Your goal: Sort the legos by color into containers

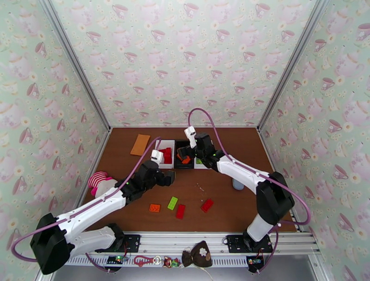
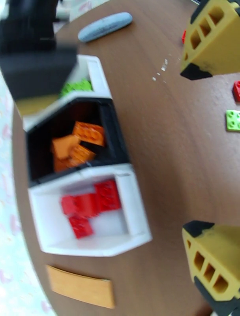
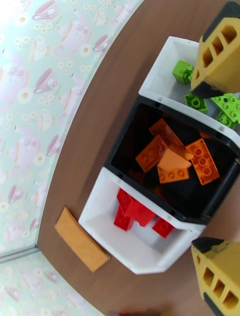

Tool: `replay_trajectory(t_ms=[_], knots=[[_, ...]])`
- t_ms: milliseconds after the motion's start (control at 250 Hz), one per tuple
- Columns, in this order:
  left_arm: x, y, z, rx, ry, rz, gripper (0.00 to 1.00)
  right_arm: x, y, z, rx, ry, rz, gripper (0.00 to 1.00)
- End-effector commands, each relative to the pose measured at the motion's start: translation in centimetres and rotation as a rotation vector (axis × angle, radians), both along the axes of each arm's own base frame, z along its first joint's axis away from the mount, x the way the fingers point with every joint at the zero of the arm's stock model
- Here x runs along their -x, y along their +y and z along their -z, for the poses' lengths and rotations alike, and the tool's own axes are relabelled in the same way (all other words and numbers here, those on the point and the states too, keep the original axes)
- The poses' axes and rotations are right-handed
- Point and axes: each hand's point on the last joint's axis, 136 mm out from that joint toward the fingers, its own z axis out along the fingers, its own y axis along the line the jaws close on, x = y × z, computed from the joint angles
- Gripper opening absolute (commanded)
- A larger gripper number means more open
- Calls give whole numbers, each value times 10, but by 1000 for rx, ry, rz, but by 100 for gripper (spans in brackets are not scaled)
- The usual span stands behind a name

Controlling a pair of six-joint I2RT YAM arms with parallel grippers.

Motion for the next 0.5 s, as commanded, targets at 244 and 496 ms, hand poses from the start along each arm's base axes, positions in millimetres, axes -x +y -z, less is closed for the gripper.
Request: replay_trajectory(t_ms=[244,496], knots=[[65,36,56,-235,376,-88,100,75,-20,19,-1,68,-108,99],[105,49,88,-335,562,-104,100,85,-28,27,11,91,-94,99]])
